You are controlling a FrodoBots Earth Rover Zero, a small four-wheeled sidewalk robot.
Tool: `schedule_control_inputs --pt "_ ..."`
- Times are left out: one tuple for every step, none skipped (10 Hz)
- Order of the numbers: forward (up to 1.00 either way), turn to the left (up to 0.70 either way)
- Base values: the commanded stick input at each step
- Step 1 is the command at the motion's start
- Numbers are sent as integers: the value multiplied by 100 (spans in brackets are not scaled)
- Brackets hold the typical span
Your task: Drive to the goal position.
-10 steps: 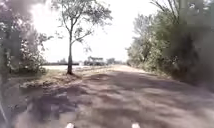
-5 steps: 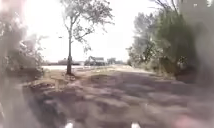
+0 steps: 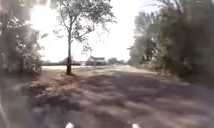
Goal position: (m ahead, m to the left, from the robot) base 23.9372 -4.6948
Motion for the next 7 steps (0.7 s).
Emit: schedule_control_inputs --pt "70 0" --pt "70 0" --pt "70 0" --pt "70 0" --pt "70 0" --pt "70 0" --pt "70 0"
